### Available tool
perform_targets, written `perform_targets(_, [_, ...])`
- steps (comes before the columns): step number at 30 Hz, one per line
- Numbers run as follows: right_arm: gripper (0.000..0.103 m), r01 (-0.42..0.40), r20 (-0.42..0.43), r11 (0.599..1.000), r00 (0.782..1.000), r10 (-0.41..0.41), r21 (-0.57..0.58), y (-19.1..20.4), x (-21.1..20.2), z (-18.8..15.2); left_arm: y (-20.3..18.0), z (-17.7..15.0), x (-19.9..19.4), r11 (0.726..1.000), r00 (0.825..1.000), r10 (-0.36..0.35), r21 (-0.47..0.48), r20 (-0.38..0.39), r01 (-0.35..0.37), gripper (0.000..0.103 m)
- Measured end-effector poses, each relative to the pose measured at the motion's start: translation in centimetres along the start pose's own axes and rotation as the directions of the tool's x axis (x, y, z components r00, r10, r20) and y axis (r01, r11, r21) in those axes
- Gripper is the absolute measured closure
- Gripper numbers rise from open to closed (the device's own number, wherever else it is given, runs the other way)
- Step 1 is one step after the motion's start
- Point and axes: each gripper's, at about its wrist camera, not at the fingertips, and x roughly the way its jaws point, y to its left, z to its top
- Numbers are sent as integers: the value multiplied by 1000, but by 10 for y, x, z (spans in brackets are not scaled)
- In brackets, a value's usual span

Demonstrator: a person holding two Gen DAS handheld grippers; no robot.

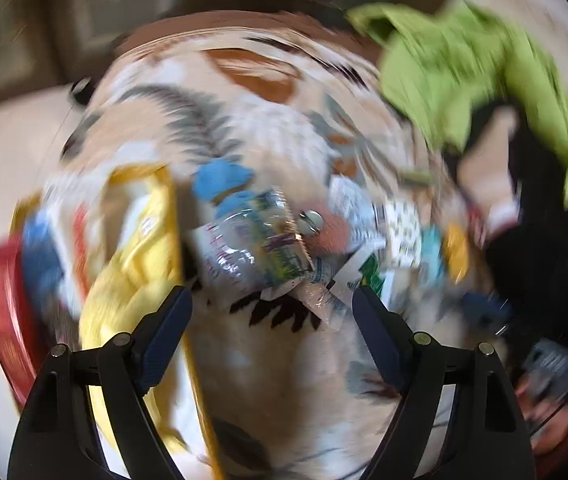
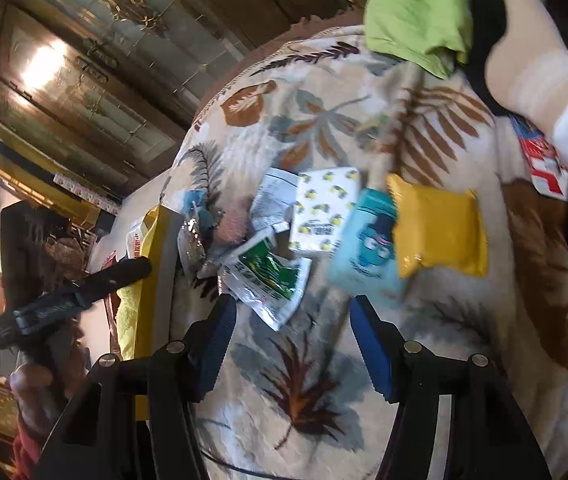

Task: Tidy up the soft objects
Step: 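Move both tools back over the pile on the bed, then grasp the clear printed snack bag with the left tool while the right tool grasps the pink pom-pom clip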

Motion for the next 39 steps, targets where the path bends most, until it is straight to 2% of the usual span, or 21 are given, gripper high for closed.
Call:
perform_targets(1, [41, 2, 2, 1000, 1000, -2, 3, -4, -2, -1, -9, 2, 6, 994, 999, 29, 102, -15, -27, 20])
perform_targets(3, [41, 4, 2, 1000, 1000, -4, 8, -7, -5, -1, -20, 1, 12, 972, 998, 63, 230, -19, -57, 20])
perform_targets(5, [41, 4, 1, 1000, 1000, -5, 16, -10, -7, 0, -28, -2, 19, 917, 995, 96, 391, -25, -78, 20])
perform_targets(8, [40, 10, 3, 999, 1000, -10, 30, -15, -7, 3, -28, -2, 32, 863, 992, 105, 502, -70, -56, 20])
perform_targets(10, [40, 16, -3, 999, 1000, -16, 30, -15, -4, 4, -24, 1, 43, 848, 989, 114, 528, -96, -47, 20])
perform_targets(12, [40, 21, -13, 999, 1000, -21, 27, -13, 0, 5, -19, 6, 53, 844, 986, 126, 533, -108, -50, 20])
perform_targets(16, [40, 33, -37, 999, 999, -33, 8, -5, 12, 9, -17, 9, 64, 830, 989, 99, 557, -111, -21, 20])
perform_targets(19, [40, 32, -56, 999, 998, -34, -29, 10, 23, 17, -19, 7, 72, 796, 987, 122, 605, -103, -35, 20])
perform_targets(21, [40, 34, -51, 996, 998, -38, -81, 25, 33, 26, -18, 2, 74, 765, 988, 126, 643, -91, -38, 20])
perform_targets(22, [40, 41, -46, 992, 998, -47, -119, 35, 40, 33, -18, 2, 74, 759, 988, 123, 651, -91, -35, 20])
perform_targets(24, [40, 54, -44, 981, 997, -64, -184, 54, 54, 42, -17, 2, 74, 758, 989, 110, 652, -96, -21, 20])
perform_targets(26, [43, 63, -44, 962, 996, -77, -265, 73, 70, 52, -15, 5, 72, 769, 991, 89, 639, -97, -6, 20])
perform_targets(30, [46, 164, -26, 873, 980, -198, -460, 103, 101, 57, -10, 14, 74, 788, 995, 52, 616, -87, 13, 20])
perform_targets(35, [48, 180, -52, 829, 969, -243, -529, 110, 123, 53, -14, 8, 80, 754, 996, 59, 656, -63, -4, 20])
perform_targets(39, [49, 181, -75, 810, 961, -267, -557, 113, 138, 54, -10, 11, 78, 760, 997, 29, 650, -73, 26, 20])
